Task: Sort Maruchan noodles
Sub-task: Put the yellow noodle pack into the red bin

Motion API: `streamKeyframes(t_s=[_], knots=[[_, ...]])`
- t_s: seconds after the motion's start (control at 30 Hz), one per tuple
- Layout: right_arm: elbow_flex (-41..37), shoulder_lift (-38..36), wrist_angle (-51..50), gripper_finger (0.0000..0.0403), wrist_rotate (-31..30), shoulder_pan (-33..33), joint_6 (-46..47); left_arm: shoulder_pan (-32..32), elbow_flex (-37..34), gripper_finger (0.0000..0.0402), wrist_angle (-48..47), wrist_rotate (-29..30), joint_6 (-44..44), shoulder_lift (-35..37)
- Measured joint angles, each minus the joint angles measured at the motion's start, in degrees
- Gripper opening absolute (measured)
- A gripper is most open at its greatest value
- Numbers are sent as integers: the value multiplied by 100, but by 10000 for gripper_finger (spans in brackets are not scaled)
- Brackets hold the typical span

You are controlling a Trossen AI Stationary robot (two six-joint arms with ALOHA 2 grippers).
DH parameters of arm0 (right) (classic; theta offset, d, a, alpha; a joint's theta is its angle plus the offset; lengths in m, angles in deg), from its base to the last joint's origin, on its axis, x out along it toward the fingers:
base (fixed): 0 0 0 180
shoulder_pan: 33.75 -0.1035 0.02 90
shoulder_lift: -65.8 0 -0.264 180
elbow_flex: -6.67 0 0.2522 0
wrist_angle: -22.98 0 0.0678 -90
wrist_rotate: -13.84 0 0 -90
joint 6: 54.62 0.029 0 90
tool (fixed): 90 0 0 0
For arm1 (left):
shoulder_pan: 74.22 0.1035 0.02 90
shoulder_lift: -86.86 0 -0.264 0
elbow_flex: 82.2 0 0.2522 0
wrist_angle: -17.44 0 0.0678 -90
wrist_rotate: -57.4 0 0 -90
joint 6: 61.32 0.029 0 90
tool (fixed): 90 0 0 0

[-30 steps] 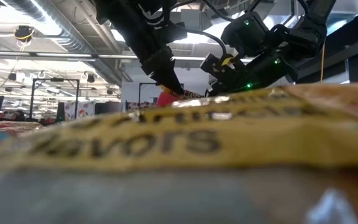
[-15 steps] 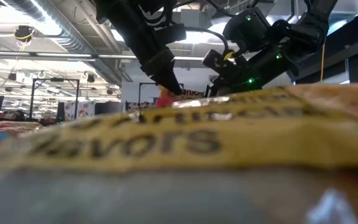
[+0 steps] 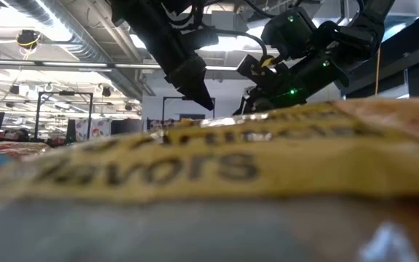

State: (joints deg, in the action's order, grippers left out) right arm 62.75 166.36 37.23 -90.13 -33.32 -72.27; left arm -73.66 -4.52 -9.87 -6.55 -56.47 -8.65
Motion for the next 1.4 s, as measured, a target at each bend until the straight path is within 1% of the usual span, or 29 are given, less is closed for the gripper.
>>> streamKeyframes(t_s=[0.1,0.2,0.27,0.33,0.4,0.47,0.53,0.63,0.7,0.77,0.83,0.9,1.0,1.07,1.13,1.23,1.4], knots=[[0,-17,-6,166,2,-2,0,-34,-2,168,14,80,-31,66],[-1,-228,-283,166,4,-7,116,-158,-6,172,-144,151,-133,177],[-2,-546,-605,166,4,-9,229,-270,1,171,-158,115,-248,290],[-1,-952,-1076,166,3,-9,315,-393,6,171,-383,22,-427,403],[2,-1419,-1721,166,-31,-4,482,-523,0,172,-458,-134,-594,432],[6,-1913,-2322,166,-221,-2,669,-667,-84,172,-460,-197,-770,461],[3,-2453,-3140,166,-564,11,879,-811,-246,171,-184,-198,-900,461],[4,-3122,-4184,166,-1187,199,1274,-1030,-687,172,550,-176,-1048,461],[9,-3423,-4630,166,-1510,506,1572,-1165,-1031,172,1255,-175,-1083,461],[5,-3599,-5120,166,-1597,1004,1848,-1280,-1381,171,1968,-171,-1121,459],[2,-3641,-5378,165,-1484,1561,2017,-1381,-1676,172,2598,-172,-1140,459],[2,-3590,-5620,165,-1270,2200,2071,-1449,-1894,172,3003,-172,-1153,459],[2,-3348,-5715,165,-798,2989,2083,-1484,-2050,171,3131,-169,-1202,459],[2,-3136,-5707,157,-568,3405,2087,-1484,-2053,172,3176,-173,-1198,459],[2,-2909,-5702,138,-419,3752,2084,-1484,-2045,172,3173,-216,-1201,459],[2,-2536,-5726,95,-297,4087,2070,-1484,-2015,171,3177,-330,-1198,459],[2,-2136,-5851,22,-750,4342,2058,-1493,-2015,171,3169,-442,-1194,459]])
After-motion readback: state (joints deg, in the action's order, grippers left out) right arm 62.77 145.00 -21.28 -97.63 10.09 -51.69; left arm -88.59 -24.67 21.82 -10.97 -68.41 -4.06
